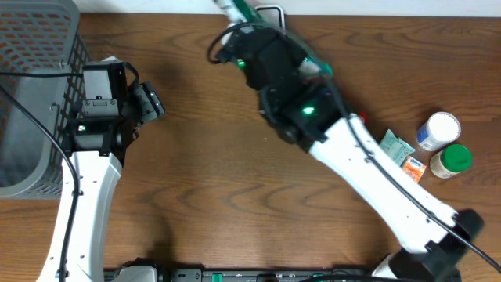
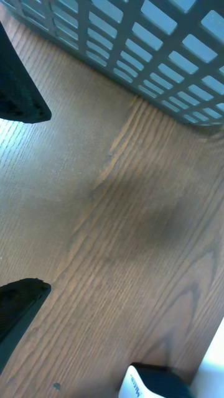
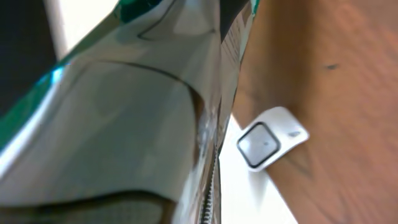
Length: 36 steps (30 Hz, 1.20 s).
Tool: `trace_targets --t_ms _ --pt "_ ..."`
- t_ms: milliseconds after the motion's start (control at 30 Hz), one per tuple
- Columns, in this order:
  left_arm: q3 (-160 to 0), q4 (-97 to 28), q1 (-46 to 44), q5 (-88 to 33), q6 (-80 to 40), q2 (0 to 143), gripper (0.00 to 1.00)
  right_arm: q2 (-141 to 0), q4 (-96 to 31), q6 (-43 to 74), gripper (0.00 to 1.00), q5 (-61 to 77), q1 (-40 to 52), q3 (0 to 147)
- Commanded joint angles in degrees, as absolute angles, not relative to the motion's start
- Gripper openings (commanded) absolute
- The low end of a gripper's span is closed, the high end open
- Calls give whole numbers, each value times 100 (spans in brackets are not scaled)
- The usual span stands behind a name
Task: Scan the item barcode
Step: 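Hold the gloves pack against the white scanner with the right gripper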
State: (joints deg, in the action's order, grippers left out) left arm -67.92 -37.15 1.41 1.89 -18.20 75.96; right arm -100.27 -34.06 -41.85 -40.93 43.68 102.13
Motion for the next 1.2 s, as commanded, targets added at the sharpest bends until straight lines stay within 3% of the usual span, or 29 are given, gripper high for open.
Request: trace_targets --t_ms 0,233,533,833,1167 --pt "-6890 -3728 158 263 -1831 7642 81 -10377 -3070 -5205 1 -4860 4386 10342" --pt "-6890 -3728 161 263 -1831 7642 81 -11126 -1686 -6160 1 -4901 4375 10339" --pt "-6890 -3726 158 263 -1828 7642 81 -12309 530 -8281 1 -4456 4123 10339" --pt "-6890 -3726 161 263 -1828 7642 81 -13262 2281 -8534 1 -3017 3476 10339" --pt "-6890 -3726 158 263 -1828 7642 81 -13880 2812 -8536 1 -1577 3236 10342"
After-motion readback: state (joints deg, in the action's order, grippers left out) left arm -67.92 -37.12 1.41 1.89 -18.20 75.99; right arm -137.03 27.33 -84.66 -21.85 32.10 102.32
